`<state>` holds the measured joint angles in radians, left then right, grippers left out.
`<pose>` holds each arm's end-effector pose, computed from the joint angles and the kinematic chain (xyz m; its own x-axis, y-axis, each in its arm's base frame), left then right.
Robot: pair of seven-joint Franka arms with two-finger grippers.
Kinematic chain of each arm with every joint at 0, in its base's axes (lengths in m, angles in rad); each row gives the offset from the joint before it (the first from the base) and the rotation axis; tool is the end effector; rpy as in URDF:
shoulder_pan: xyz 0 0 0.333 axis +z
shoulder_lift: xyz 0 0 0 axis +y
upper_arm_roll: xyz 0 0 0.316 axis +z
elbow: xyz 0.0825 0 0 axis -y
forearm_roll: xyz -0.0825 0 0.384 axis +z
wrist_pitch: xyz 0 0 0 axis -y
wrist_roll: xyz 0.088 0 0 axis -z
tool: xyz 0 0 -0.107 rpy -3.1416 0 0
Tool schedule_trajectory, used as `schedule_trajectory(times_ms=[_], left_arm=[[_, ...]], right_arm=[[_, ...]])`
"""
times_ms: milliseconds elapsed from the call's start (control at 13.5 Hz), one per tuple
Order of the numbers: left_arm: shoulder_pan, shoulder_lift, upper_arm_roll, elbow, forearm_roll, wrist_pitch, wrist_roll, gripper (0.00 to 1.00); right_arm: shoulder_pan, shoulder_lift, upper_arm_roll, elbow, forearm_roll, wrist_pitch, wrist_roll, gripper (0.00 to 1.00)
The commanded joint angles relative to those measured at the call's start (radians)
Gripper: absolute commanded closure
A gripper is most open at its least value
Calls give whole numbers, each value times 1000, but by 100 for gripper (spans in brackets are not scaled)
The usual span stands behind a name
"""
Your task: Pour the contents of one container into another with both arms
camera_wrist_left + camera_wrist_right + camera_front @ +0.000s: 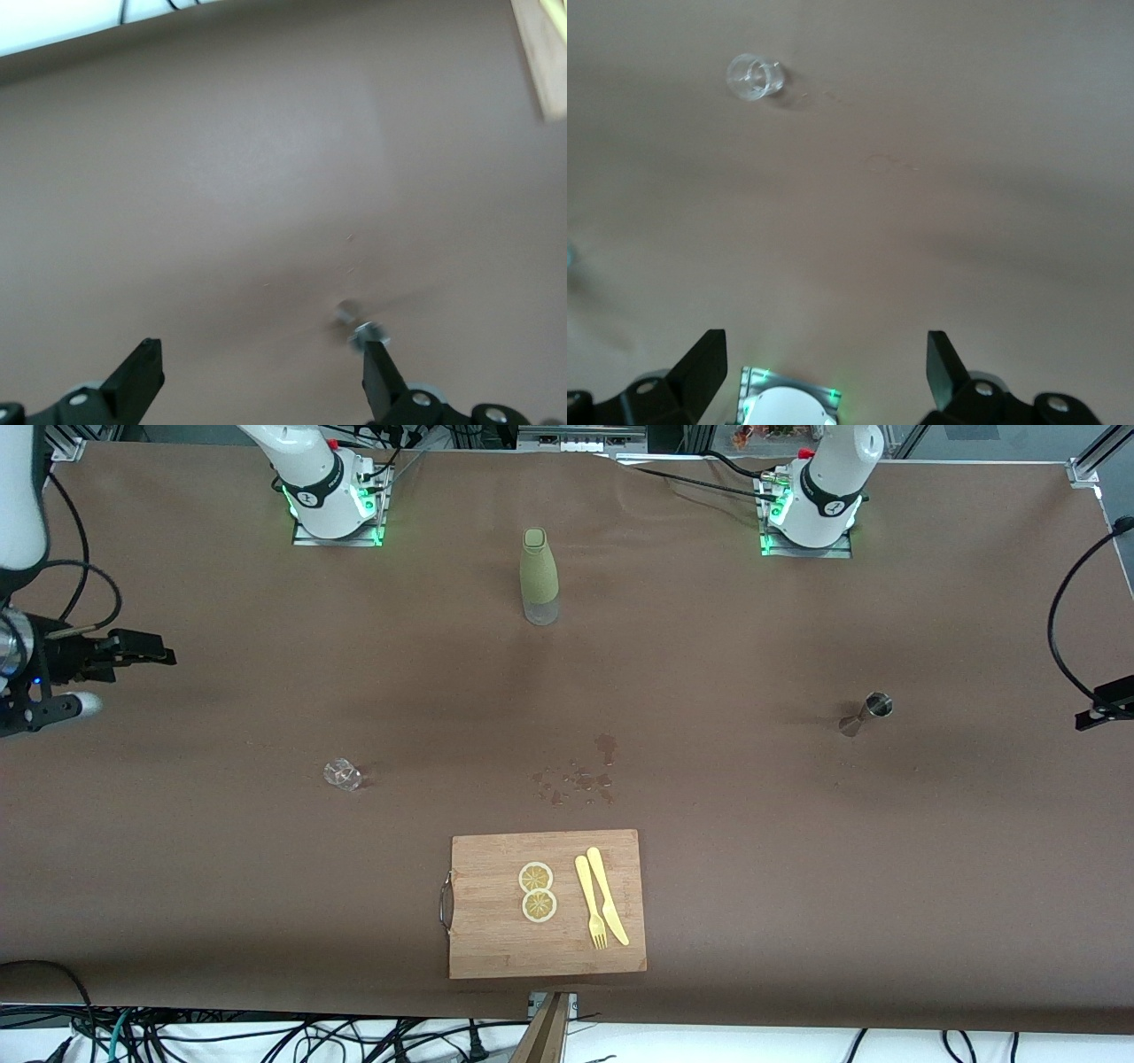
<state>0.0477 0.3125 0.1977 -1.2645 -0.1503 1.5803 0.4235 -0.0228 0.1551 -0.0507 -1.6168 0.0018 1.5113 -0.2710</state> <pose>0.6364 0.1210 0.5852 0.9819 -0.1840 0.0451 -0.1870 -0.9792 0.0781 0.5791 -0.0407 0.5106 0.9480 0.1973 -0.2497 0.1874 -0.9803 -0.0631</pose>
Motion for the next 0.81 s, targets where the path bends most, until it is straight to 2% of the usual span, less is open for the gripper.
schedule_trajectory(times_ms=[0, 148, 444, 740], left_arm=[[4, -58, -69, -27, 31, -9, -360, 0], [4, -78, -78, -29, 26, -95, -507, 0], [1, -84, -142, -27, 46, -154, -503, 0], [-31, -115, -149, -32, 75, -186, -503, 0]], right_arm=[[9, -135, 28, -168, -54, 134, 111, 0], [9, -166, 22, -183, -43, 178, 122, 0], [37, -201, 11, -184, -28, 190, 323, 0], [32, -193, 9, -173, 10, 188, 260, 0]])
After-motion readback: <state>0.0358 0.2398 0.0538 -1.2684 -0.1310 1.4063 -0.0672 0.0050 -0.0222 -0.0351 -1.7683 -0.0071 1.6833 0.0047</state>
